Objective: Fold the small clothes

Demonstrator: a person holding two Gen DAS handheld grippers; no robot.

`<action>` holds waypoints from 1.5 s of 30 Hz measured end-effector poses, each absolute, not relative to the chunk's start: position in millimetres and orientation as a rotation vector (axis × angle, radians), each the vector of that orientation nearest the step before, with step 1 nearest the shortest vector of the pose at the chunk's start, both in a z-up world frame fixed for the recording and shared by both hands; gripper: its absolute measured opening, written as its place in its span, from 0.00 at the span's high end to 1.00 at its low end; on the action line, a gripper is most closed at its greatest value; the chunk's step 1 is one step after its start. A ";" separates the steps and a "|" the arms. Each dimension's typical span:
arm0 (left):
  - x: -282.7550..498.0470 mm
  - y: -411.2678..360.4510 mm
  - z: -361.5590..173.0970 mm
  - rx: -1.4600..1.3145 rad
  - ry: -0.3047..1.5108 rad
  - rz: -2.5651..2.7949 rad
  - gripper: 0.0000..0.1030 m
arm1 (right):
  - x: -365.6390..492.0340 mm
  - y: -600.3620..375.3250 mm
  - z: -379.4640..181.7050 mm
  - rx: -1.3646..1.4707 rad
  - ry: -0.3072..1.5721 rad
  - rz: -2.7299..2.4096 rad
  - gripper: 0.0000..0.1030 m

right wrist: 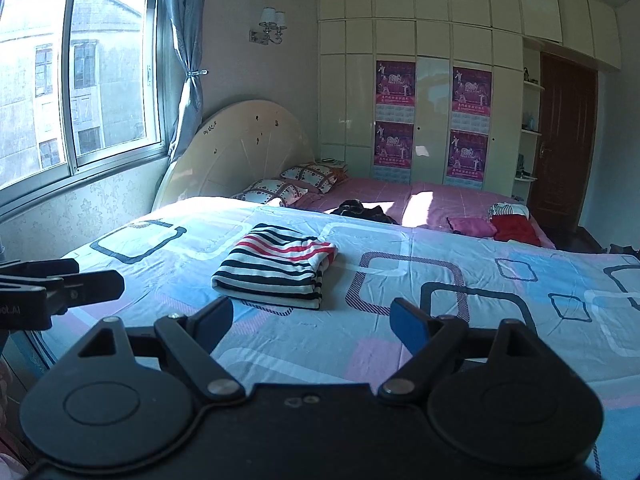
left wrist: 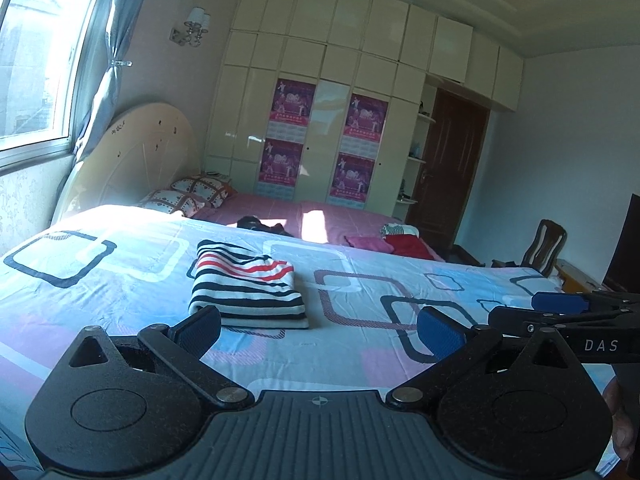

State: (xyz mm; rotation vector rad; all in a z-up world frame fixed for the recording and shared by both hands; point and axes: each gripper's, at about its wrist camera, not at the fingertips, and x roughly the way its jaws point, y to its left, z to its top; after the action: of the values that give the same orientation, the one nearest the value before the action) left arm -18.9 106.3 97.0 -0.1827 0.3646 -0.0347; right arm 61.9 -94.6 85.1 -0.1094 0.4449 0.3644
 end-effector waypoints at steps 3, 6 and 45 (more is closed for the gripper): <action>-17.8 103.9 98.0 -0.176 0.363 -0.034 0.00 | 61.3 -95.3 84.2 -0.109 0.446 0.364 0.18; -17.8 102.8 97.7 -0.179 0.368 -0.038 0.00 | 61.0 -96.9 83.8 -0.109 0.447 0.358 0.18; -21.2 101.1 103.5 -0.160 0.366 -0.046 0.00 | 53.0 -94.8 81.5 -0.088 0.458 0.353 0.17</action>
State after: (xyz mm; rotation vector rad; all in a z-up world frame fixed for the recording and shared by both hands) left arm -21.2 101.1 103.5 -0.1603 0.3664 -0.0457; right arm 53.0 -94.8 81.5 -0.0880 0.4583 0.3530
